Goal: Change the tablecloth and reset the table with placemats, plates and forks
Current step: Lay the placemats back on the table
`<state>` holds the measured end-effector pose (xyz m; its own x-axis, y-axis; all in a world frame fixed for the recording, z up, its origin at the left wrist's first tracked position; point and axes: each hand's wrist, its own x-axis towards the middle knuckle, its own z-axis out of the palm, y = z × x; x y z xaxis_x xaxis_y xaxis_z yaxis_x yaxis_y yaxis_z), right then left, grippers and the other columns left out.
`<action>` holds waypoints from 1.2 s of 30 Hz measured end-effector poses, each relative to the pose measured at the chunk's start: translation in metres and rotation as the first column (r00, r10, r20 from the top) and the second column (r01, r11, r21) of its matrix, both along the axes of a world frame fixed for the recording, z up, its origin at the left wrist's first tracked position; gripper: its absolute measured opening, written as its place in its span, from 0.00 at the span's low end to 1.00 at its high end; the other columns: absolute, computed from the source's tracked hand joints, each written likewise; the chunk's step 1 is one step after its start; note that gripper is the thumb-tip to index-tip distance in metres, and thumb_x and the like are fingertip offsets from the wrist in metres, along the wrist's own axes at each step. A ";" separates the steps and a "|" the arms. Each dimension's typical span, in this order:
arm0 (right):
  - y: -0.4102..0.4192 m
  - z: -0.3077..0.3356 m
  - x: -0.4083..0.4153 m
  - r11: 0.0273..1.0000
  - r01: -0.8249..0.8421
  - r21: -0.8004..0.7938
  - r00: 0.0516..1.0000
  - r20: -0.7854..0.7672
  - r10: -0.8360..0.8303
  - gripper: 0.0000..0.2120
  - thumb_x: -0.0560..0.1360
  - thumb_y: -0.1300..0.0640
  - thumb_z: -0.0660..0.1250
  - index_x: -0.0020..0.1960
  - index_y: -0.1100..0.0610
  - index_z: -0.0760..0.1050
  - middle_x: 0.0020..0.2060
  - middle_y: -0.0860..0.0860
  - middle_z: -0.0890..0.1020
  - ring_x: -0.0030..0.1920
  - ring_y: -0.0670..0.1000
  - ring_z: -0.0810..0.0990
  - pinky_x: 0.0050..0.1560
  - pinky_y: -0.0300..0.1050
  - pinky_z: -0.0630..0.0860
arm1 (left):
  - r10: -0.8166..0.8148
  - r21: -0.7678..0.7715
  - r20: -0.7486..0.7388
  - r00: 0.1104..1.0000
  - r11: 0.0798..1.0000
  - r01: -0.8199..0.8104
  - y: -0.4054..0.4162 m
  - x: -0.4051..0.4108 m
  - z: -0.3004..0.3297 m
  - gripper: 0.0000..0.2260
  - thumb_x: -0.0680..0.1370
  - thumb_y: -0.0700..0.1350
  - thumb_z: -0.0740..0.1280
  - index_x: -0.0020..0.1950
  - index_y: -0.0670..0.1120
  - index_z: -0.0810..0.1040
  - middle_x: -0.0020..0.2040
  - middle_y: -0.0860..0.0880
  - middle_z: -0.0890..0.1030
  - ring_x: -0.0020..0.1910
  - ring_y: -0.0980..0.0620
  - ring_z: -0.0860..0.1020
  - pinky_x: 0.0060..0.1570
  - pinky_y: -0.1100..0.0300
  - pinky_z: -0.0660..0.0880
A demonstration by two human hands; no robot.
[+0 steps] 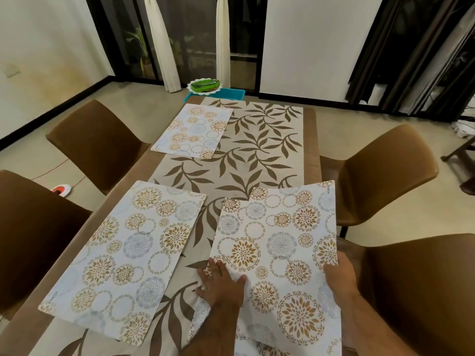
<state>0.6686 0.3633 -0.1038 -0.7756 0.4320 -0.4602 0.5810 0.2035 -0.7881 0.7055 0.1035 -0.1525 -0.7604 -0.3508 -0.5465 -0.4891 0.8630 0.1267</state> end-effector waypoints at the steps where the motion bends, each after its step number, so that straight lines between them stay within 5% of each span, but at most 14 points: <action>1: 0.000 -0.001 -0.002 1.000 -0.004 0.010 1.000 0.006 0.004 0.06 0.78 0.58 0.62 0.51 0.56 0.77 0.47 0.55 0.83 0.46 0.56 0.82 0.50 0.55 0.81 | 0.007 0.004 0.010 1.000 1.000 -0.008 0.002 -0.003 0.001 0.40 0.78 0.69 0.49 0.80 0.46 0.38 0.79 0.47 0.35 0.77 0.37 0.38 0.70 0.32 0.53; 10: -0.004 0.003 0.001 0.999 0.009 -0.033 1.000 0.011 -0.009 0.05 0.78 0.60 0.63 0.54 0.54 0.74 0.48 0.53 0.81 0.48 0.56 0.81 0.53 0.58 0.80 | -0.038 0.028 0.024 0.999 0.999 0.037 -0.005 -0.007 0.000 0.41 0.77 0.69 0.52 0.79 0.49 0.38 0.79 0.47 0.35 0.77 0.37 0.37 0.69 0.30 0.54; 13: -0.005 0.009 0.002 0.993 0.046 -0.111 0.999 0.003 -0.046 0.08 0.77 0.65 0.63 0.53 0.54 0.73 0.48 0.54 0.81 0.48 0.56 0.81 0.52 0.57 0.80 | -0.061 0.013 -0.072 0.996 0.998 0.062 -0.012 -0.005 0.009 0.38 0.78 0.68 0.50 0.80 0.50 0.41 0.80 0.46 0.39 0.78 0.37 0.42 0.70 0.33 0.56; 17: -0.015 0.017 -0.001 0.985 0.060 -0.160 0.998 -0.006 -0.062 0.13 0.78 0.70 0.60 0.58 0.57 0.70 0.47 0.53 0.77 0.44 0.51 0.77 0.40 0.47 0.75 | -0.046 -0.096 -0.196 0.979 0.995 0.027 -0.066 -0.001 0.016 0.29 0.82 0.60 0.49 0.80 0.51 0.45 0.80 0.43 0.42 0.79 0.39 0.45 0.75 0.39 0.52; 25: -0.076 0.022 -0.011 0.984 -0.001 -0.178 0.998 -0.062 -0.010 0.14 0.78 0.71 0.61 0.60 0.58 0.71 0.47 0.56 0.79 0.43 0.54 0.77 0.39 0.45 0.73 | 0.108 -0.120 -0.122 0.987 0.985 -0.122 -0.181 -0.003 0.008 0.25 0.84 0.55 0.49 0.80 0.56 0.45 0.80 0.48 0.41 0.78 0.41 0.39 0.72 0.33 0.49; 30: -0.102 0.010 -0.013 0.986 -0.050 -0.156 0.998 -0.037 0.045 0.18 0.77 0.71 0.62 0.65 0.59 0.72 0.60 0.60 0.79 0.57 0.62 0.77 0.59 0.58 0.75 | 0.233 0.000 -0.057 0.971 0.972 -0.234 -0.198 0.006 0.004 0.29 0.82 0.60 0.55 0.79 0.59 0.45 0.80 0.50 0.41 0.78 0.38 0.40 0.66 0.27 0.54; 36: -0.129 0.021 -0.018 0.979 -0.045 -0.196 0.997 -0.071 0.032 0.22 0.77 0.72 0.60 0.70 0.62 0.69 0.58 0.56 0.76 0.54 0.56 0.73 0.58 0.51 0.71 | 0.290 0.048 -0.044 0.956 0.956 -0.288 -0.202 0.003 0.004 0.31 0.81 0.61 0.55 0.79 0.59 0.43 0.80 0.50 0.39 0.78 0.39 0.38 0.66 0.26 0.54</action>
